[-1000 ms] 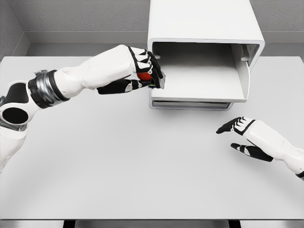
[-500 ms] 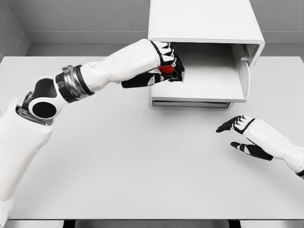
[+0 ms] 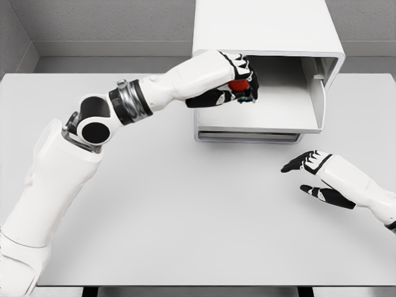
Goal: Slide open multi-storey tabletop storage cabinets and put open load switch and slide close multi-storey tabletop storage cabinets
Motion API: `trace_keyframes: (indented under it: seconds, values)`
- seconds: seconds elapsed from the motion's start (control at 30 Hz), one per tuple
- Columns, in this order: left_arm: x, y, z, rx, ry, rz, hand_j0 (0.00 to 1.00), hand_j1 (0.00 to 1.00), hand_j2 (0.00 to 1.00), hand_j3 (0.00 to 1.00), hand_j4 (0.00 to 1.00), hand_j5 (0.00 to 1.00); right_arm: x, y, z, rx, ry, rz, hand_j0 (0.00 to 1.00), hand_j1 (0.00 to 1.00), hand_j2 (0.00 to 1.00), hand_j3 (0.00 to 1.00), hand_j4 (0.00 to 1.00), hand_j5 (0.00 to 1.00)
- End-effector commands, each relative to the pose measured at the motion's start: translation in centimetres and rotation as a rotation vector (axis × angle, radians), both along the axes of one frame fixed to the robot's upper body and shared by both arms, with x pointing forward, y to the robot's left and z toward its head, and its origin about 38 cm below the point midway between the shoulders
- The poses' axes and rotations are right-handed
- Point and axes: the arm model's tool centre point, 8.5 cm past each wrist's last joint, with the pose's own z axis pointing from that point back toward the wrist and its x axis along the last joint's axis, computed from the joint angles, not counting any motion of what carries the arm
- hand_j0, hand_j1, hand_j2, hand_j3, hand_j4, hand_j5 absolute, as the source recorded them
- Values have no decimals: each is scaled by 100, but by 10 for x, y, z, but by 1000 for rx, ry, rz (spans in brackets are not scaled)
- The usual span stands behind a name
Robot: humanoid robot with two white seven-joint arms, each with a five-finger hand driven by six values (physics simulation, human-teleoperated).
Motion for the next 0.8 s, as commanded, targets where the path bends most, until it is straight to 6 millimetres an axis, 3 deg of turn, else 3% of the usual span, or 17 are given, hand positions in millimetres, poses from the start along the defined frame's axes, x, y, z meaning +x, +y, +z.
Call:
trace_keyframes:
  seconds: [0.0,0.2,0.33,0.77]
  values:
    - [4,-3,-6,3,20,9,44,44,44,44,44,44,0,0,1,6,0,-1,70,70,70,70,70,70]
    - [6,-9,-8,20,5,14,49,49,49,49,49,49,0,0,1,6,0,0,70,70,70,70,70,70]
    - [6,-10,-8,35,-8,22,66,66,66,66,66,66,0,0,1,6,2,0,70,70,70,70,70,70]
    - [8,-12,-11,51,-11,30,67,67,67,67,67,67,0,0,1,6,0,0,70,70,70,70,70,70]
